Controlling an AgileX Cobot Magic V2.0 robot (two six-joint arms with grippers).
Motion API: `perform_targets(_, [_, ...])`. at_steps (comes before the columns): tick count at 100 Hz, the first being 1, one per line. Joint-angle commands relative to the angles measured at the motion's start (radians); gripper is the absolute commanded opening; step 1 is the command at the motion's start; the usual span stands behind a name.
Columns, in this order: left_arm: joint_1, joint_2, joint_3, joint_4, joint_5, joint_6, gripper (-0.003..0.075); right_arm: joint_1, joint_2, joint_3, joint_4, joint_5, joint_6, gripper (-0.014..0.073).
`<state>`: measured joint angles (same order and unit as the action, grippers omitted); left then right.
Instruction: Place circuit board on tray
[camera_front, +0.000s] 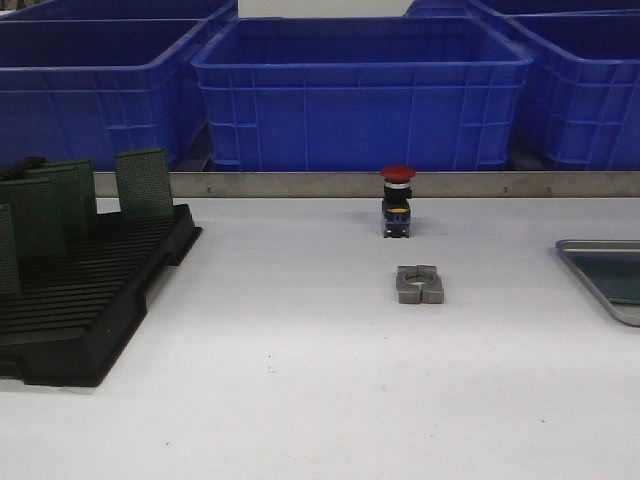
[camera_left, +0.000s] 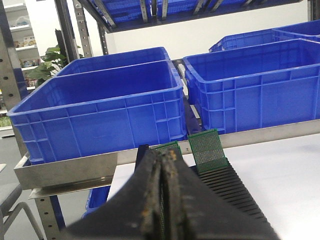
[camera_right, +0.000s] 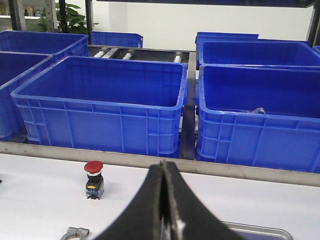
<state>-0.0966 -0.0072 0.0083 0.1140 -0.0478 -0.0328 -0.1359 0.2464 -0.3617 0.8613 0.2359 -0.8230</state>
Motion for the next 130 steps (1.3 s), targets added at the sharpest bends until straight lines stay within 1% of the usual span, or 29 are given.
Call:
perform_targets(1, [0.002,-0.033,-0.002,-0.004,-0.082,-0.011,-0.0018,0.001,0.007,-0.022,0.018,-0.063,-0.009,-0.0069])
perform_targets(10, [0.002,-0.033,-0.002,-0.004,-0.082,-0.011,-0.0018,0.001,0.007,-0.022,-0.016,-0.066,-0.006,-0.0069])
perform_targets(18, [0.002,-0.033,-0.002,-0.004,-0.082,-0.011,-0.0018,0.001,0.007,-0.022,-0.098,-0.066,0.056,-0.0069])
perform_targets(24, [0.002,-0.033,-0.002,-0.004,-0.082,-0.011,-0.0018,0.001,0.007,-0.022,-0.222,-0.066,0.188,-0.0069])
perform_targets(25, [0.002,-0.033,-0.002,-0.004,-0.082,-0.011,-0.0018,0.001,0.006,-0.022,-0.222,-0.066,0.188,-0.0069])
perform_targets(26, [0.002,-0.033,-0.002,-0.004,-0.082,-0.011,-0.0018,0.001,0.006,-0.022,-0.252,-0.066,0.239,-0.0069])
perform_targets(29, [0.002,-0.033,-0.002,-0.004,-0.082,-0.011,-0.0018,0.001,0.006,-0.022,-0.317,-0.066,0.293,-0.0069])
perform_targets(30, [0.002,-0.033,-0.002,-0.004,-0.082,-0.011,-0.0018,0.001,0.006,-0.022,-0.334,-0.066,0.331,-0.0069])
perform_targets(32, [0.002,-0.033,-0.002,-0.004,-0.082,-0.011,-0.0018,0.001,0.006,-0.022,-0.386,-0.067,0.368,-0.0069])
perform_targets(33, [0.002,-0.033,-0.002,-0.004,-0.082,-0.011,-0.0018,0.001,0.006,-0.022,-0.422,-0.068,0.426,-0.0069])
perform_targets(36, [0.002,-0.033,-0.002,-0.004,-0.082,-0.011,-0.0018,0.001,0.006,-0.022,-0.512,-0.070,0.501,-0.0069])
perform_targets(37, [0.002,-0.033,-0.002,-0.004,-0.082,-0.011,-0.0018,0.001,0.006,-0.022,-0.512,-0.070,0.519,-0.0069])
perform_targets(39, [0.002,-0.033,-0.002,-0.004,-0.082,-0.011,-0.0018,0.002,0.006,-0.022,-0.566,-0.074,0.556,-0.0069])
perform_targets(43, [0.002,-0.033,-0.002,-0.004,-0.082,-0.011,-0.0018,0.010,0.006,-0.022,-0.688,-0.084,0.676,-0.0069])
perform_targets(44, [0.002,-0.033,-0.002,-0.004,-0.082,-0.011,-0.0018,0.012,0.006,-0.022,-0.688,-0.086,0.692,-0.0069])
perform_targets(50, [0.002,-0.033,-0.002,-0.004,-0.082,-0.011,-0.0018,0.030,0.006,-0.016,-0.837,-0.109,0.817,-0.0069])
perform_targets(51, [0.002,-0.033,-0.002,-0.004,-0.082,-0.011,-0.0018,0.032,0.006,-0.016,-0.837,-0.113,0.828,-0.0069])
perform_targets(53, [0.002,-0.033,-0.002,-0.004,-0.082,-0.011,-0.0018,0.039,0.006,-0.011,-0.882,-0.126,0.860,-0.0069])
perform_targets(62, [0.002,-0.033,-0.002,-0.004,-0.082,-0.011,-0.0018,0.074,0.006,0.014,-0.975,-0.174,0.940,-0.0069])
perform_targets(73, [0.002,-0.033,-0.002,-0.004,-0.082,-0.011,-0.0018,0.110,0.006,0.054,-0.990,-0.218,0.949,-0.0069])
perform_targets(89, [0.002,-0.033,-0.002,-0.004,-0.082,-0.011,-0.0018,0.118,-0.015,0.124,-0.983,-0.277,0.949,-0.0069])
perform_targets(101, [0.002,-0.033,-0.002,-0.004,-0.082,-0.011,-0.0018,0.118,-0.089,0.179,-0.976,-0.314,0.949,-0.0069])
perform_targets(123, [0.002,-0.033,-0.002,-0.004,-0.082,-0.011,-0.0018,0.118,-0.276,0.287,-0.974,-0.317,0.949,-0.0069])
perform_targets(130, [0.002,-0.033,-0.002,-0.004,-0.082,-0.011,-0.0018,0.117,-0.275,0.311,-0.974,-0.341,0.949,-0.0069])
